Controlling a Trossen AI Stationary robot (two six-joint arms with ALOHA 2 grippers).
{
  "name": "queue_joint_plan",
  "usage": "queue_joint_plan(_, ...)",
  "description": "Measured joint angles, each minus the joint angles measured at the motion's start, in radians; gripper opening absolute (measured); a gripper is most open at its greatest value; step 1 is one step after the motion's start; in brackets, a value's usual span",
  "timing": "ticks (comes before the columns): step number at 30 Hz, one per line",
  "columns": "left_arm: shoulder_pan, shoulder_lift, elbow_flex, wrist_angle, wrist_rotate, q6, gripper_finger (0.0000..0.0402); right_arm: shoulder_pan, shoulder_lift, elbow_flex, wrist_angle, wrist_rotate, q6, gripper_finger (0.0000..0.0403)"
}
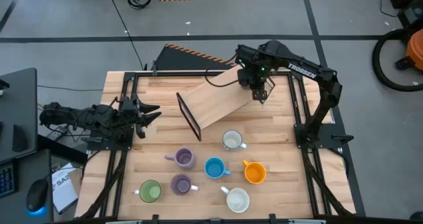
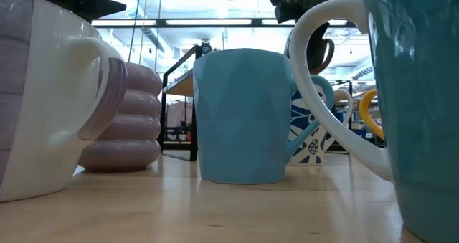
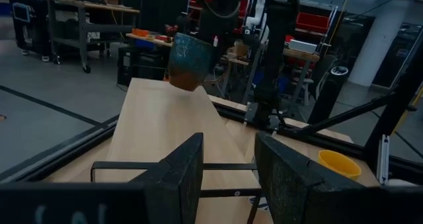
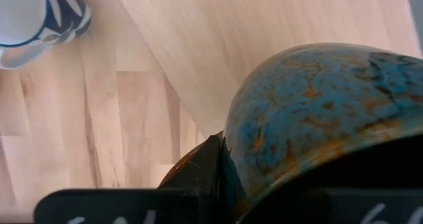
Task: Place coffee mugs
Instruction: Put the dark blue cup on the shelf
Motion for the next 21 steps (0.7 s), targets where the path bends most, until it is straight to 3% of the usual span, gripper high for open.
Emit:
queue_joint_plan(11,0.0,0.0,0.0,-0.007,0.0,-0.022,0.0142,-0.006,0.0,-0.037,0.002,-0.045,0.006,0.0051)
queue_joint_plan(21,0.0,0.0,0.0,-0.007,0.0,-0.027,0.0142,-0.005,-0.003,-0.082,0.001,-0.015,0.053,0.0065)
